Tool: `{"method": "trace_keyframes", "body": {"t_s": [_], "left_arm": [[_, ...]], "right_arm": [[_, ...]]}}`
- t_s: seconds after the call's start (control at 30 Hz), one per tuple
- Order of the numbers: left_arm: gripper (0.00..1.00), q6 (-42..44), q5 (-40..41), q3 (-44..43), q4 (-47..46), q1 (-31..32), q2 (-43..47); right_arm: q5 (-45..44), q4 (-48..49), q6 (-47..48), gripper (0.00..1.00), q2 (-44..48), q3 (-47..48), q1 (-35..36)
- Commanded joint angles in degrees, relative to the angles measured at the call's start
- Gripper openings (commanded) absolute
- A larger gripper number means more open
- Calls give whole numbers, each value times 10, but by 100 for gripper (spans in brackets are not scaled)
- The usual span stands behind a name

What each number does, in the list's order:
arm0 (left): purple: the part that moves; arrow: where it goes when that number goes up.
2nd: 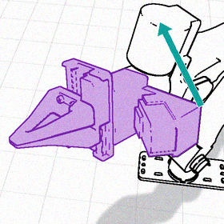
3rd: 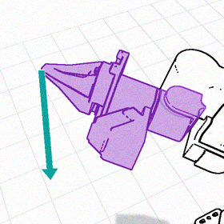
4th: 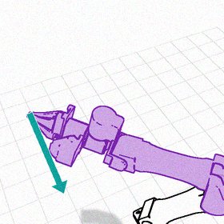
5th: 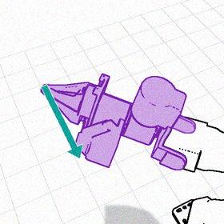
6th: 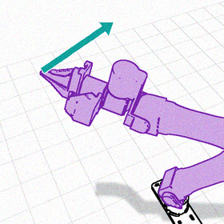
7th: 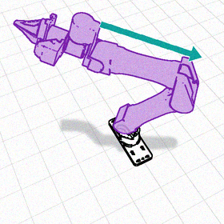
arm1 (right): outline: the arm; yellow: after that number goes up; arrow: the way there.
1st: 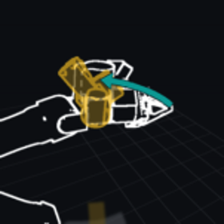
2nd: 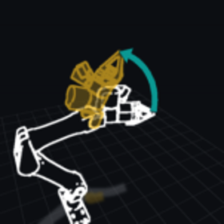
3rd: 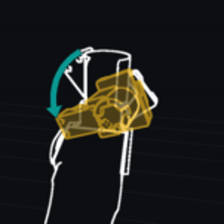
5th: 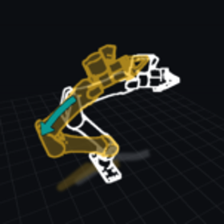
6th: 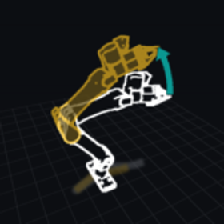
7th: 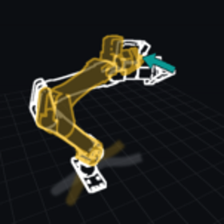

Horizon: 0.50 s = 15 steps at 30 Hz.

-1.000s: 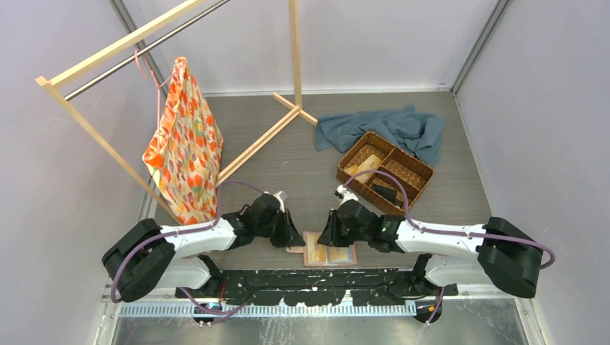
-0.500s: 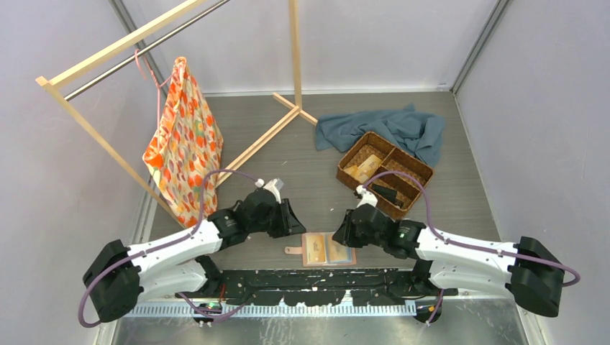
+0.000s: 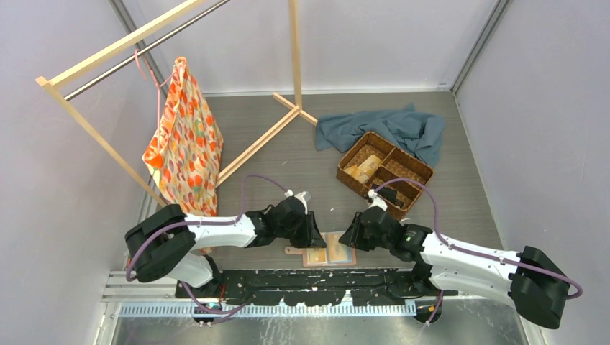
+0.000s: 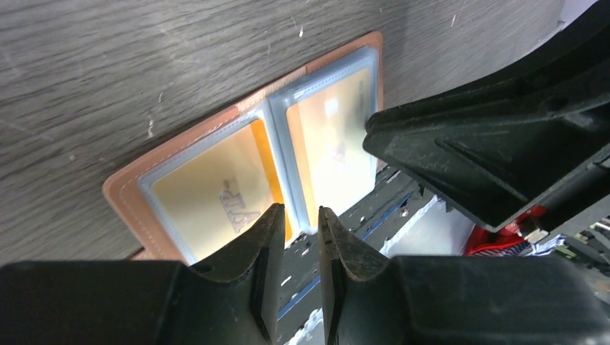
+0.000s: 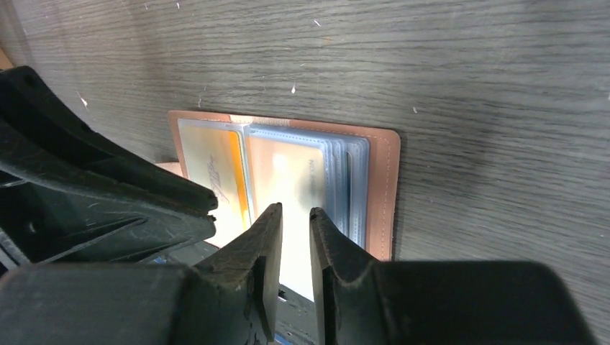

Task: Take the credit cards out of the card holder
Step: Remove the credit card from the card holder.

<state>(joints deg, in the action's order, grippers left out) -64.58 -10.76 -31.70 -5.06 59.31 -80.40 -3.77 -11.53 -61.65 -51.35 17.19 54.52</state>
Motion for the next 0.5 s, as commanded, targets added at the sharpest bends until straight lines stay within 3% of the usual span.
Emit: {"method": "trace_keyframes", "body": {"t_s": [0.0,0.23,0.47], "left_arm": [[25,-22,-15,-2,-79,2,-16],[25,-13,-3,-2,-42,2,-7],[25,-12,33,9,15,0,24]], "right_arm": [[-1,-13,-6,28,16,-4,-2],[-30,-70,-7,32,87,-2,-2],[-5,-28,-6,37,41,-12,-2]]}}
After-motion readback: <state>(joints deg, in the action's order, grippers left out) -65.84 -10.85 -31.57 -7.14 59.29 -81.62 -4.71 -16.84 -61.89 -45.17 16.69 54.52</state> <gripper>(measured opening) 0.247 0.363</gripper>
